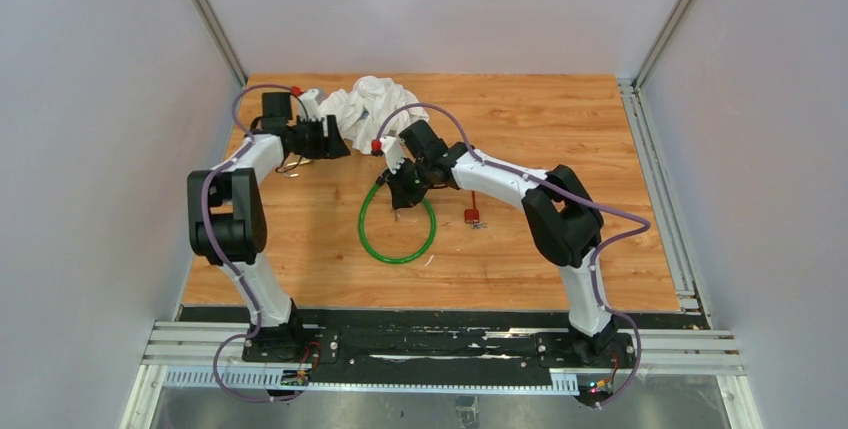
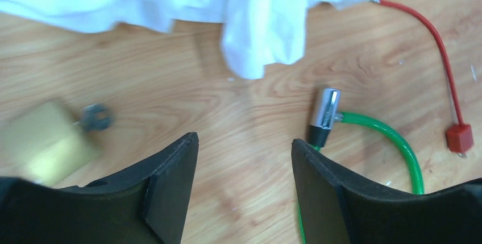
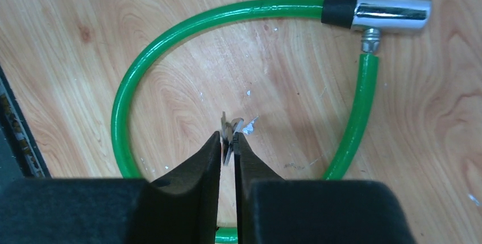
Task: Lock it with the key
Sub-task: Place the key at the center of the board, then pick up the lock from the center of the board.
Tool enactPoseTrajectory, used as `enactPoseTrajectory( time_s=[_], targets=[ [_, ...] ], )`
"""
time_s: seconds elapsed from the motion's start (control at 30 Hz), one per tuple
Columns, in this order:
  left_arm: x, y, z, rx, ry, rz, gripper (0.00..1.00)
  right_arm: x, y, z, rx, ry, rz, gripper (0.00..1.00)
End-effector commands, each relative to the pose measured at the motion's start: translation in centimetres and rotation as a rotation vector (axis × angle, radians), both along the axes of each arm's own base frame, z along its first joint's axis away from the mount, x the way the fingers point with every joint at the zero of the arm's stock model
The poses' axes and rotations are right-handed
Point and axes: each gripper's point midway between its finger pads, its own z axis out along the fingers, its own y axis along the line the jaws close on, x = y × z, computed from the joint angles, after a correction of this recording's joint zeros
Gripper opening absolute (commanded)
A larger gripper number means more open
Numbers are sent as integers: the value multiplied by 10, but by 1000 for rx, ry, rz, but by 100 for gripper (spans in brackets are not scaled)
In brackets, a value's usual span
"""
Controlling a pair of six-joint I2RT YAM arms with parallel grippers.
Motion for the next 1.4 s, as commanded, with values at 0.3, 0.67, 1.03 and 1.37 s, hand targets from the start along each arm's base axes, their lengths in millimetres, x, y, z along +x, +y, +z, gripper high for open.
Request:
enactPoseTrajectory(
  time_s=[0.3,0.67,1.03,1.37],
  targets=[
    [-14,40,106,138,-344,84,87,12,-22,32,-71,-86,-14,62],
    [-54,11,107,223,-520,-97,98,36,-161,42,-261,-170,-403,63],
    [-61,4,101,307,-558,-149,99,8,-186,-9,-314,11,-676,69],
    [-67,-24,84,345,-552,-236,99,-2,-181,-29,-295,75,-687,72]
  ],
)
